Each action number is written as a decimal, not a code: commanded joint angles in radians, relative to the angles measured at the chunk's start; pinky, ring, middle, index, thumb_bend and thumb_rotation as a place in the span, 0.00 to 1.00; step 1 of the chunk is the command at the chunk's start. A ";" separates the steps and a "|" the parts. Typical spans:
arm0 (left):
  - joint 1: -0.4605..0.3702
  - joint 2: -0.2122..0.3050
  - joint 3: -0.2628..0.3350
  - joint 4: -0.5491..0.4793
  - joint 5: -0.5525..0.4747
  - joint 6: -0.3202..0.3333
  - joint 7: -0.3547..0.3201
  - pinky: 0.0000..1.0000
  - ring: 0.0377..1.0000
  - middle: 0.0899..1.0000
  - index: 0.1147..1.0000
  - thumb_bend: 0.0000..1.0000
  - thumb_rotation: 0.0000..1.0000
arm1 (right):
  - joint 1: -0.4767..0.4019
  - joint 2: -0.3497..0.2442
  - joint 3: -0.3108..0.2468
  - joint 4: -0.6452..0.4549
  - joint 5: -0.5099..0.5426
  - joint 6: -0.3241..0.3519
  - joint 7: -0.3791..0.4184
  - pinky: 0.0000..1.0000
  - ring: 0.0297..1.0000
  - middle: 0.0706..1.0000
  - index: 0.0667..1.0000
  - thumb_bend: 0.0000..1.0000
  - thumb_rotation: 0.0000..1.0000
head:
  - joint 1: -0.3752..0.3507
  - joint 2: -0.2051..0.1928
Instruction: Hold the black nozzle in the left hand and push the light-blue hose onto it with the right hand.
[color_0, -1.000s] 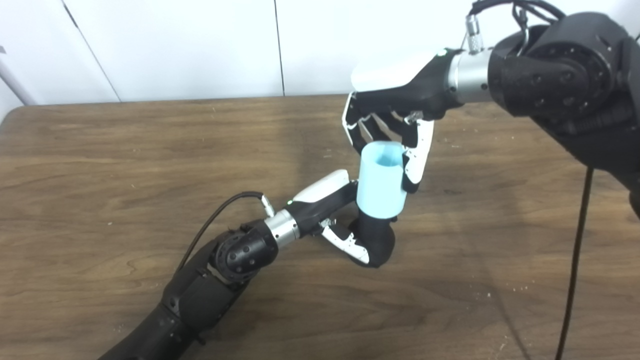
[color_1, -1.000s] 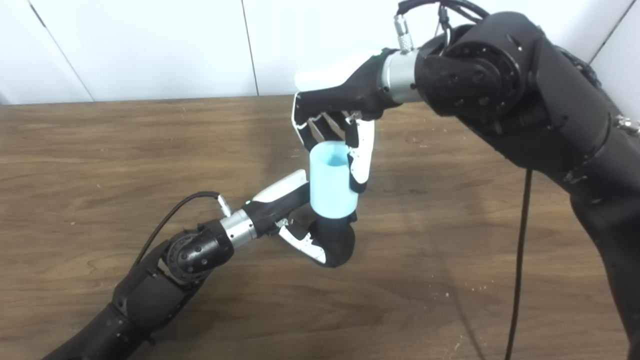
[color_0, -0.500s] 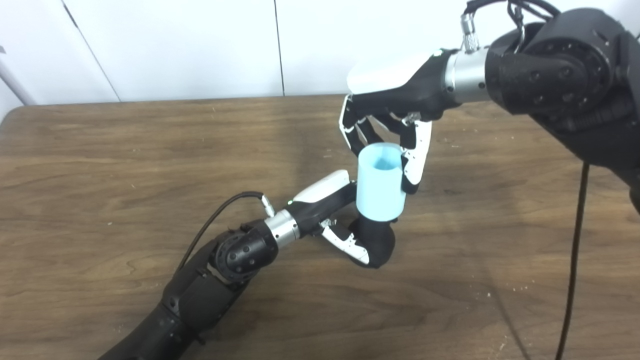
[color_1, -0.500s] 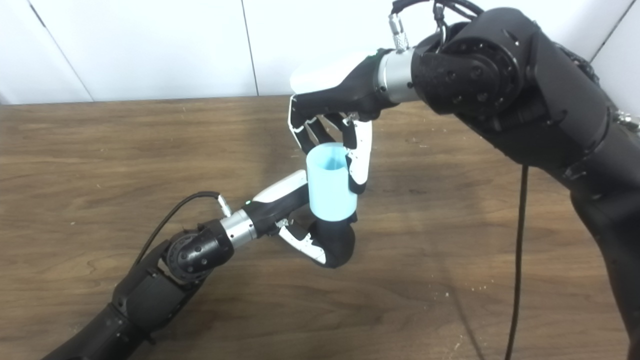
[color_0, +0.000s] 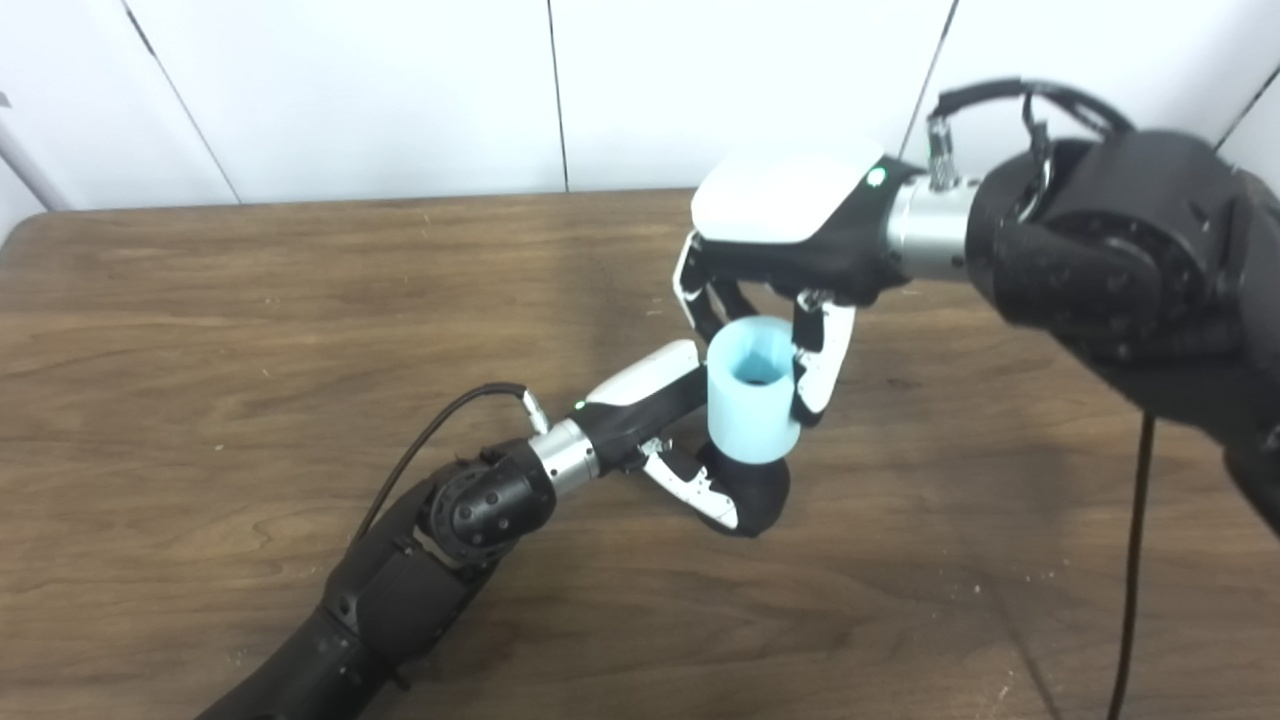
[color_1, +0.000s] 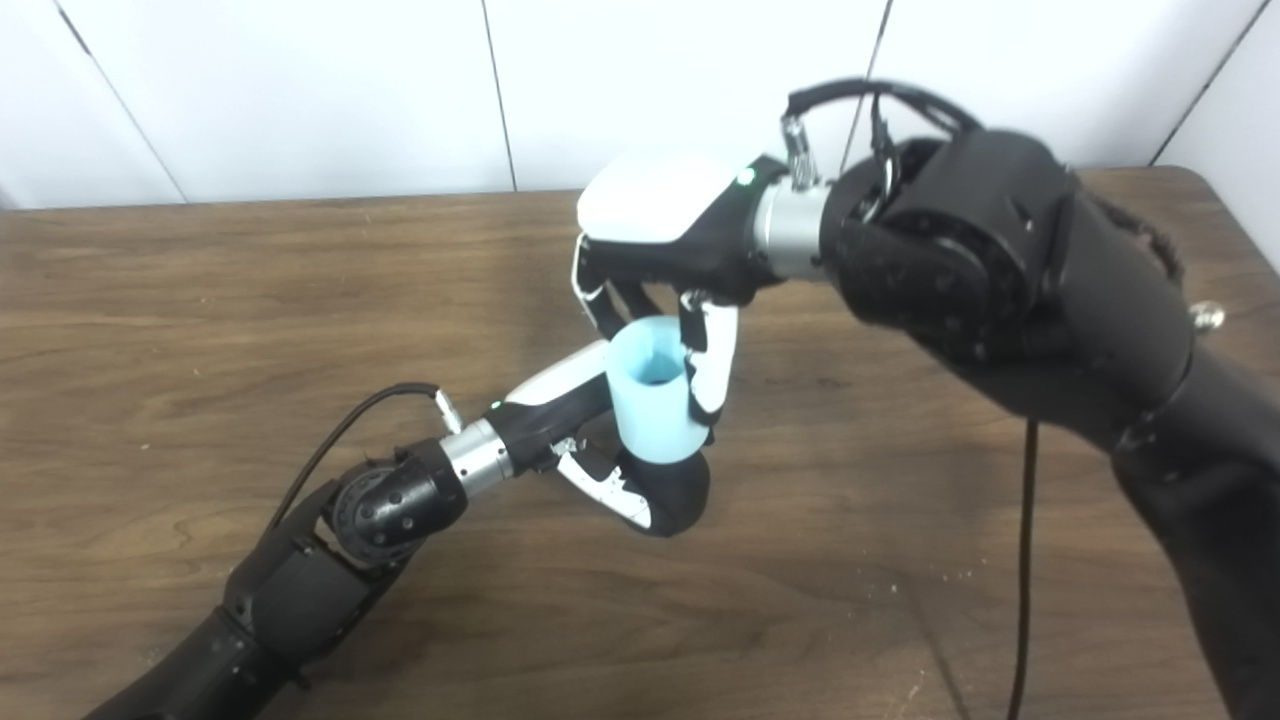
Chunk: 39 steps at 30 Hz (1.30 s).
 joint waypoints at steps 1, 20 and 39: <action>0.075 0.037 -0.071 0.050 0.059 0.117 -0.142 0.64 0.57 0.47 0.42 0.50 0.09 | -0.017 0.001 -0.029 -0.030 -0.020 0.022 0.107 0.05 0.11 0.43 0.45 0.53 0.00 | 0.000 0.001; 0.078 0.037 -0.070 0.052 0.050 0.112 -0.145 0.60 0.56 0.47 0.42 0.50 0.09 | -0.026 -0.012 0.044 -0.055 -0.011 0.022 0.107 0.02 0.08 0.36 0.44 0.52 0.00 | 0.002 0.008; 0.083 0.043 -0.064 0.042 0.052 0.111 -0.150 0.59 0.54 0.46 0.42 0.50 0.08 | 0.100 0.000 -0.059 -0.107 -0.029 0.022 0.107 0.02 0.08 0.40 0.44 0.53 0.00 | 0.001 0.013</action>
